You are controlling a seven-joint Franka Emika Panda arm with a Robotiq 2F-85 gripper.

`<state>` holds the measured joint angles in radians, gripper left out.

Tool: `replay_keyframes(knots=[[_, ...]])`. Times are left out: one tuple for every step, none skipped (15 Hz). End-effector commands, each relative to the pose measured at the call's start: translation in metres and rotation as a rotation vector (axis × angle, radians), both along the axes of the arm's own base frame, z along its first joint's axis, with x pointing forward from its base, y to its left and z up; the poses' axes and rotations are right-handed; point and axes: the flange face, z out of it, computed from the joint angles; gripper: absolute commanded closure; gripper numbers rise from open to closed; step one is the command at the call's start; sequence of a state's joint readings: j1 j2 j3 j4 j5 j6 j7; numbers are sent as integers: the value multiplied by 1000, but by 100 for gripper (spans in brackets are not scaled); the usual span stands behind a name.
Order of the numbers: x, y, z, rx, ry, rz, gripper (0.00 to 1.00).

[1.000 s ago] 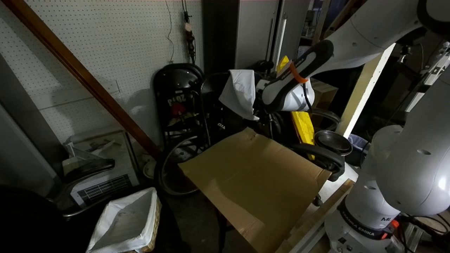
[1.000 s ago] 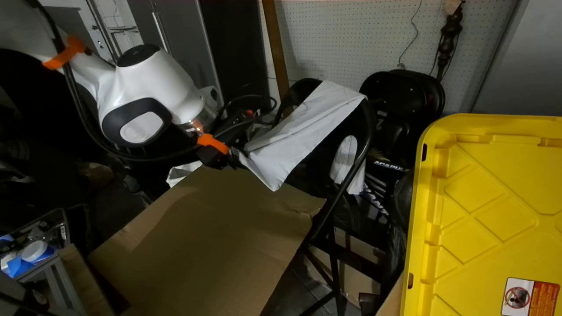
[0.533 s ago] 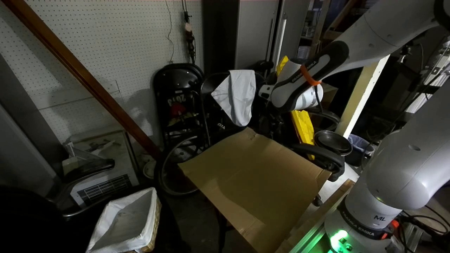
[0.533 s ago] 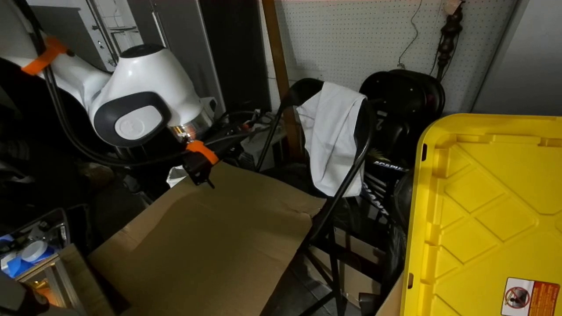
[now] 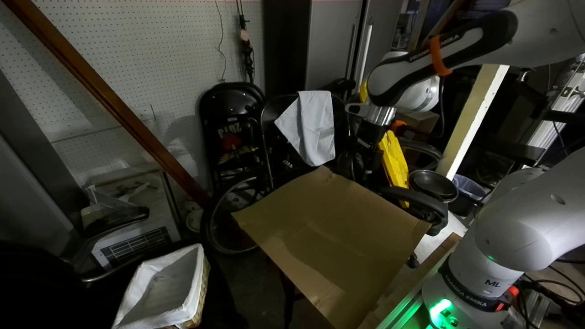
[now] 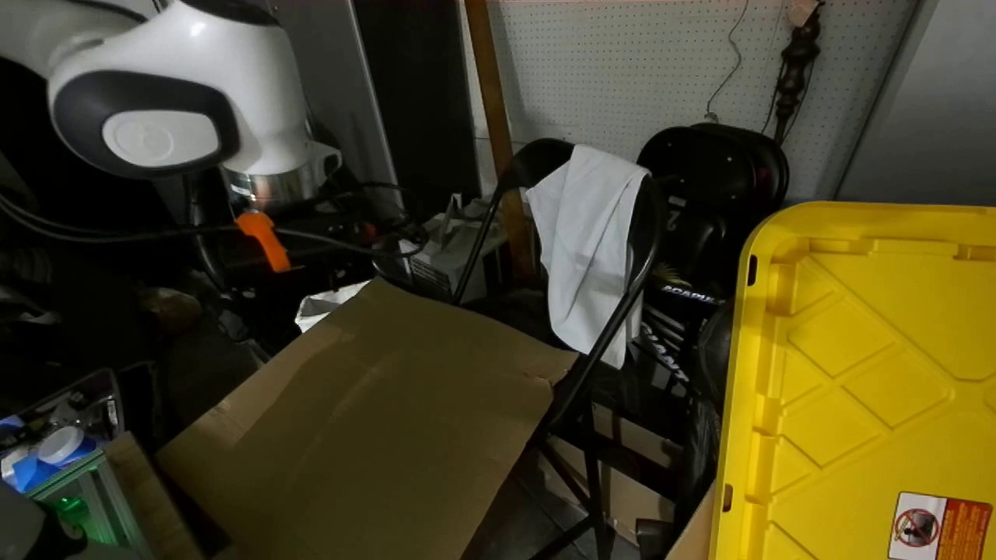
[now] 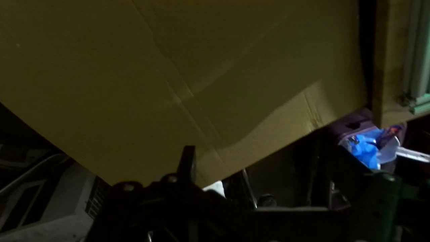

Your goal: Put the towel on the backrest of the chair

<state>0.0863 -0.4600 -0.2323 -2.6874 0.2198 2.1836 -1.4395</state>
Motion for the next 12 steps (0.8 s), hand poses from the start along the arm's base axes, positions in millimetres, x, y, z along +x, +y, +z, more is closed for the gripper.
replay_keyframes(knots=[[-21, -20, 63, 108, -4, -155, 0], [-22, -30, 74, 115, -17, -205, 0], [-20, -43, 85, 106, -26, -261, 0], [-22, -54, 92, 108, -41, -314, 0], [-19, -68, 99, 109, -69, -367, 0], [-21, -80, 104, 112, -92, -419, 0], [-21, -93, 109, 112, -112, -471, 0], [-19, -105, 111, 97, -134, -519, 0], [-20, -116, 112, 85, -158, -568, 0], [-18, -125, 110, 68, -184, -616, 0], [-16, -132, 107, 44, -208, -660, 0], [-13, -137, 99, 9, -216, -699, 0]])
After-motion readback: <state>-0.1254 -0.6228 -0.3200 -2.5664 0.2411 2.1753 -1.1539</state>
